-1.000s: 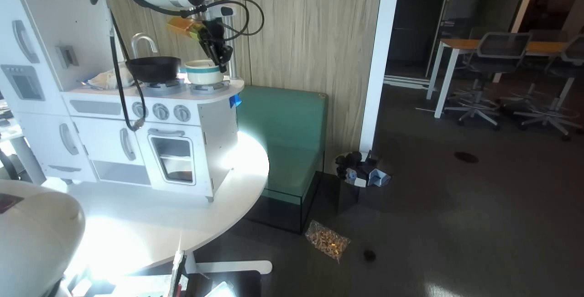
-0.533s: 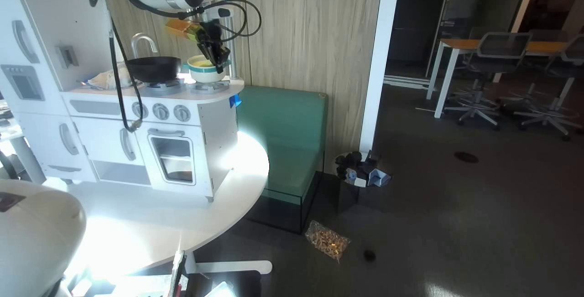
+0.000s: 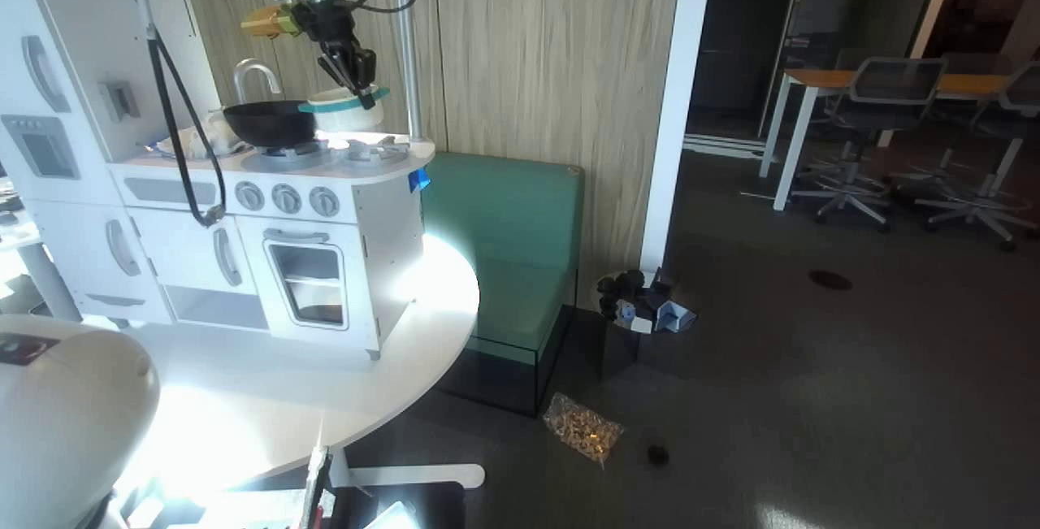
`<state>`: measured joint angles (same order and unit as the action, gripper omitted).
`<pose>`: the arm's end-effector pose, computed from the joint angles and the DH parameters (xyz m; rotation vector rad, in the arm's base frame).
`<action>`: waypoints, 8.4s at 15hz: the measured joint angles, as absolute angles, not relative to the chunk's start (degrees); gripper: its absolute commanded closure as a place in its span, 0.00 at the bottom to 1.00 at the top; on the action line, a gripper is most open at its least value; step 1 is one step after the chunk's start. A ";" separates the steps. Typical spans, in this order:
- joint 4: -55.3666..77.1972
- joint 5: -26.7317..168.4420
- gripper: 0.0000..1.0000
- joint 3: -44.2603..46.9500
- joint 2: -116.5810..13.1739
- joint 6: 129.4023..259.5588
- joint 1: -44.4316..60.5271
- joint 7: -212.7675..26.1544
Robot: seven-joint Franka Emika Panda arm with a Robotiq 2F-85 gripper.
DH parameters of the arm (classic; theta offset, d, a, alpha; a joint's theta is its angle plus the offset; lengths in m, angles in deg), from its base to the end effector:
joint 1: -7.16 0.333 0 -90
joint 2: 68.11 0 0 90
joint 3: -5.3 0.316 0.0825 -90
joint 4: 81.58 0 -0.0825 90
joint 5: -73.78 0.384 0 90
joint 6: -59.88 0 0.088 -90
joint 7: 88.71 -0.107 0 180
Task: Pour the contents from the white pot into the black bowl, then use the spoon to stir in the black bowl
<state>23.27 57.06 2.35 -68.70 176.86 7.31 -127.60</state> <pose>0.5802 -0.0445 0.5525 2.7781 -0.8955 0.4336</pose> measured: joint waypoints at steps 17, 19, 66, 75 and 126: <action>8.91 12.45 0.98 16.92 -62.10 159.94 16.60 -143.11; 7.22 7.42 0.98 16.91 -59.13 158.28 18.25 -141.66; 14.62 -32.19 0.99 15.71 -53.74 170.77 20.61 -103.34; 14.63 -42.19 0.99 15.79 -53.82 165.29 21.21 -103.73; 43.44 2.21 0.99 9.01 -87.63 180.91 16.86 -126.87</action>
